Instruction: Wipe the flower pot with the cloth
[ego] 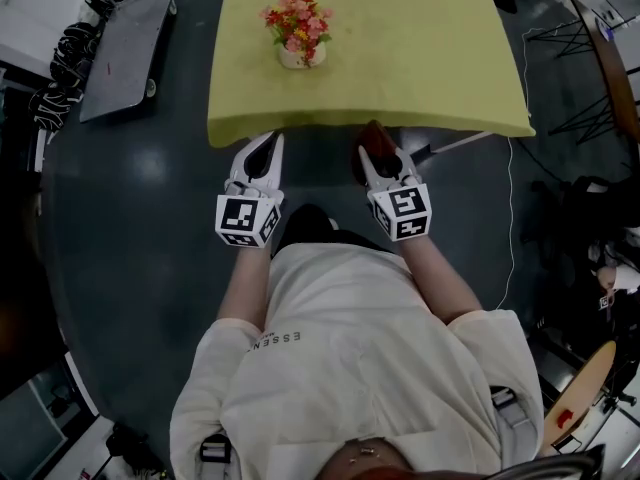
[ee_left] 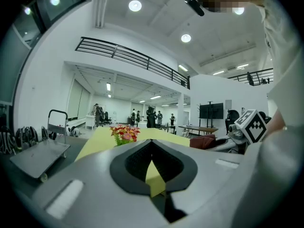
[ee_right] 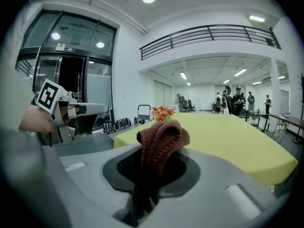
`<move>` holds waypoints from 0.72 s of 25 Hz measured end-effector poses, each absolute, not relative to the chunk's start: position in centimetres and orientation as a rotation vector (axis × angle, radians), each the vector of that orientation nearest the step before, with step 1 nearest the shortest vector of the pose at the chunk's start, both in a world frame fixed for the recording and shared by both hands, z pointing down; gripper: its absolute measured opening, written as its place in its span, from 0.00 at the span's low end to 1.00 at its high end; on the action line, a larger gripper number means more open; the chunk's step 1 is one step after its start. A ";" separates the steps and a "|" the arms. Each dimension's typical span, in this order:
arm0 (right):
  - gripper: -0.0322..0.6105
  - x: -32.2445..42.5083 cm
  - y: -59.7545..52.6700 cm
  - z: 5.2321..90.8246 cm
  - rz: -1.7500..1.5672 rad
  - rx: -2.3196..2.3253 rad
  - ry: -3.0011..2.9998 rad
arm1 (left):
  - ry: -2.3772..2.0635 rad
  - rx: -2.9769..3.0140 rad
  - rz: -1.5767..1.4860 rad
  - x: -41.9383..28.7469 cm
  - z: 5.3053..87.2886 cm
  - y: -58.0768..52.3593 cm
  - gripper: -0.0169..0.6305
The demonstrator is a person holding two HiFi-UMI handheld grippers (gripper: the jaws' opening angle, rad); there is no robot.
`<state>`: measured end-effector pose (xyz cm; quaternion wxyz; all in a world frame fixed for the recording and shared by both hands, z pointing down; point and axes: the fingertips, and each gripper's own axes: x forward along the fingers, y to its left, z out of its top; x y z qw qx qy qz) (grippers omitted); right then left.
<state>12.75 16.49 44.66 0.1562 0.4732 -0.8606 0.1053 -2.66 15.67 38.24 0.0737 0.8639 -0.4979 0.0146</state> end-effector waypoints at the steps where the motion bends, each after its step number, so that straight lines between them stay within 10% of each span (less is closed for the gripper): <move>1: 0.14 12.6 16.2 44.9 0.315 1.352 -2.462 | -1.497 2.584 0.050 -2.9 38.4 15.5 0.04; 18: 0.14 8.5 5.2 48.5 0.415 1.196 -2.379 | -1.367 2.498 0.098 -5.2 42.9 4.2 0.05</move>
